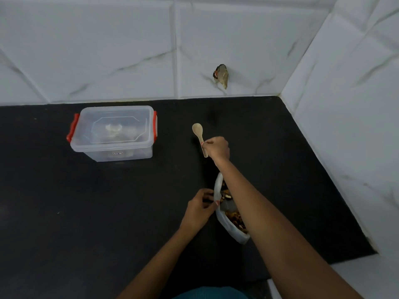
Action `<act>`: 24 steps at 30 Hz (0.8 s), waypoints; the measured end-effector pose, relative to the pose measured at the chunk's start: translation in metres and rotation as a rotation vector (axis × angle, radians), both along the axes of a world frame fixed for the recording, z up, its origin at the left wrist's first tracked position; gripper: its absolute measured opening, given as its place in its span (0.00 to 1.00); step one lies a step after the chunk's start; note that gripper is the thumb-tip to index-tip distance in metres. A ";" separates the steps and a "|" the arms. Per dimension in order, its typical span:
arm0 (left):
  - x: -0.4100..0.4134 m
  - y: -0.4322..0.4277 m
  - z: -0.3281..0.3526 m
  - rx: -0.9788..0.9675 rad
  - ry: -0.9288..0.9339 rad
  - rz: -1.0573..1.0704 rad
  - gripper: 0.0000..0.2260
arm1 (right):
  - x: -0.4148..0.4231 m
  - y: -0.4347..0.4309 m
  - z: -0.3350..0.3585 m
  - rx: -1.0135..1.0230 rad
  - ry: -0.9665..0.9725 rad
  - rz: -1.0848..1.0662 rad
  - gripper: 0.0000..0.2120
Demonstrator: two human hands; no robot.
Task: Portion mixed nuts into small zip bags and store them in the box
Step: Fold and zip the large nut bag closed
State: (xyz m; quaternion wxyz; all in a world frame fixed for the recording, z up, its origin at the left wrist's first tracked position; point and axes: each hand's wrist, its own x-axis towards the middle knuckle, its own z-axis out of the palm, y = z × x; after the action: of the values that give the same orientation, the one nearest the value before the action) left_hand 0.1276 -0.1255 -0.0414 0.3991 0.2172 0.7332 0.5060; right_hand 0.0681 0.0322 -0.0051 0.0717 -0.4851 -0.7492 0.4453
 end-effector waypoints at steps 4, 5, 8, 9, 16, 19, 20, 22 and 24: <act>-0.004 0.001 -0.001 0.003 -0.019 -0.030 0.13 | -0.022 0.001 -0.010 0.010 -0.027 0.015 0.07; -0.005 0.001 -0.001 0.001 -0.021 -0.037 0.13 | -0.025 0.002 -0.013 0.018 -0.030 0.017 0.07; -0.007 0.002 -0.002 -0.001 -0.024 -0.047 0.13 | -0.030 0.003 -0.018 0.031 -0.042 0.017 0.06; -0.007 0.002 -0.003 -0.001 -0.022 -0.049 0.13 | -0.031 0.003 -0.020 0.037 -0.046 0.020 0.06; -0.007 0.002 -0.003 0.000 -0.010 -0.043 0.13 | -0.034 0.003 -0.024 0.089 -0.065 0.032 0.08; -0.006 0.001 -0.001 0.001 -0.014 -0.043 0.12 | -0.034 0.002 -0.024 0.112 -0.067 0.042 0.08; -0.006 0.001 -0.001 0.001 -0.014 -0.041 0.12 | -0.033 0.001 -0.025 0.113 -0.063 0.041 0.07; -0.006 0.001 -0.001 0.004 -0.015 -0.040 0.13 | -0.033 0.001 -0.025 0.113 -0.054 0.036 0.06; -0.006 0.001 -0.001 0.006 -0.018 -0.041 0.13 | -0.033 0.000 -0.026 0.109 -0.049 0.033 0.06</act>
State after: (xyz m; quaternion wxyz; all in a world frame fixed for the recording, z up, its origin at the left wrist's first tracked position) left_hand 0.1213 -0.1242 -0.0422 0.4152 0.2289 0.7235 0.5018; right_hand 0.0351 0.0318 -0.0308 0.0725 -0.4789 -0.7816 0.3931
